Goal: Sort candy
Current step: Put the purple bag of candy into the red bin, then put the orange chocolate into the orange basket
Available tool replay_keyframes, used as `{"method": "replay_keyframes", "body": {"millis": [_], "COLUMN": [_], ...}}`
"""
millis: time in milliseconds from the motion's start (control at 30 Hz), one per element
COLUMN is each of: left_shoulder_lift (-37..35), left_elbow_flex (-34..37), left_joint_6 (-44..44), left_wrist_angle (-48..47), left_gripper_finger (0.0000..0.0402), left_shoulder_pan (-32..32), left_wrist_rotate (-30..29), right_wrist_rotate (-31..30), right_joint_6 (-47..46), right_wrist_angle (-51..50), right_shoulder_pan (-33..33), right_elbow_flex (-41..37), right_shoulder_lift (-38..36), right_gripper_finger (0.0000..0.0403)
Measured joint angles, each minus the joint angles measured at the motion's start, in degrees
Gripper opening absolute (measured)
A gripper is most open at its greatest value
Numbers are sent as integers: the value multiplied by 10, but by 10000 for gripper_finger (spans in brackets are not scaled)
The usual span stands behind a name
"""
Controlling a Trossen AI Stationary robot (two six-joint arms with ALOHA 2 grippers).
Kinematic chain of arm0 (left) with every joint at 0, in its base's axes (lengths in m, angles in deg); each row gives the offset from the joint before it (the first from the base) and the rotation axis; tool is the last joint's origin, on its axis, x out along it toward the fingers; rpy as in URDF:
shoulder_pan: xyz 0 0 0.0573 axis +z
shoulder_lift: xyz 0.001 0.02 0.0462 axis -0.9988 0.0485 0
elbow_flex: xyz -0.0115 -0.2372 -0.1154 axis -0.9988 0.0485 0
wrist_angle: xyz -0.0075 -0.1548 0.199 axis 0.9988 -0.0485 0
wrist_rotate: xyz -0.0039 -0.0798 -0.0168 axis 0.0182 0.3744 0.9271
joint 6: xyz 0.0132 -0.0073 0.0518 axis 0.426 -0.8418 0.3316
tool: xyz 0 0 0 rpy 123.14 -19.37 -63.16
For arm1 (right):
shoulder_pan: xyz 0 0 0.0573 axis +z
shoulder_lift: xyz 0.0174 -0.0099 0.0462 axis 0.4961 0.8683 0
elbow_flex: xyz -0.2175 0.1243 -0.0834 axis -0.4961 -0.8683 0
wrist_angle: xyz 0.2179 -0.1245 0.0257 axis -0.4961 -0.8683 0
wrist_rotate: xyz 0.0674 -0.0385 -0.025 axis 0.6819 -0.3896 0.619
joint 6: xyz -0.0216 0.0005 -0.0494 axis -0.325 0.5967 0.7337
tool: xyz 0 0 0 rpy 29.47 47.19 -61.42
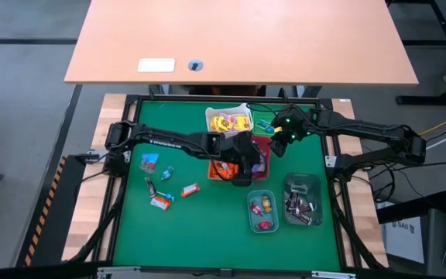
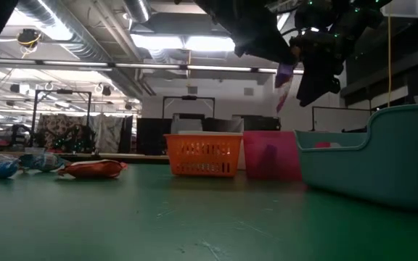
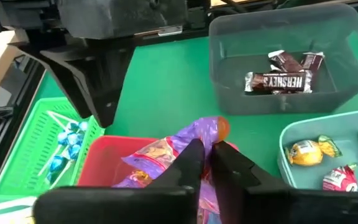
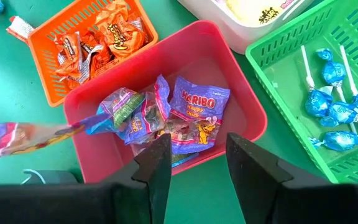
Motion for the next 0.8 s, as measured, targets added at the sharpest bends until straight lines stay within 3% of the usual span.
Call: {"method": "replay_keyframes", "body": {"millis": [233,367,800], "left_shoulder_lift": [0,-11,-174], "left_elbow_flex": [0,1,1], "left_joint_6": [1,0,-49], "left_wrist_angle": [3,-9,-288], "left_gripper_finger": [92,107,109], "left_shoulder_pan": [5,3,-1], "left_wrist_rotate": [-28,-26,7], "right_wrist_rotate": [0,0,0], "right_joint_6": [0,0,2], "right_wrist_angle": [0,-1,-4], "right_shoulder_pan": [0,0,0], "right_elbow_flex": [0,0,0], "right_shoulder_lift": [0,0,0], "right_gripper_finger": [152,152,152]}}
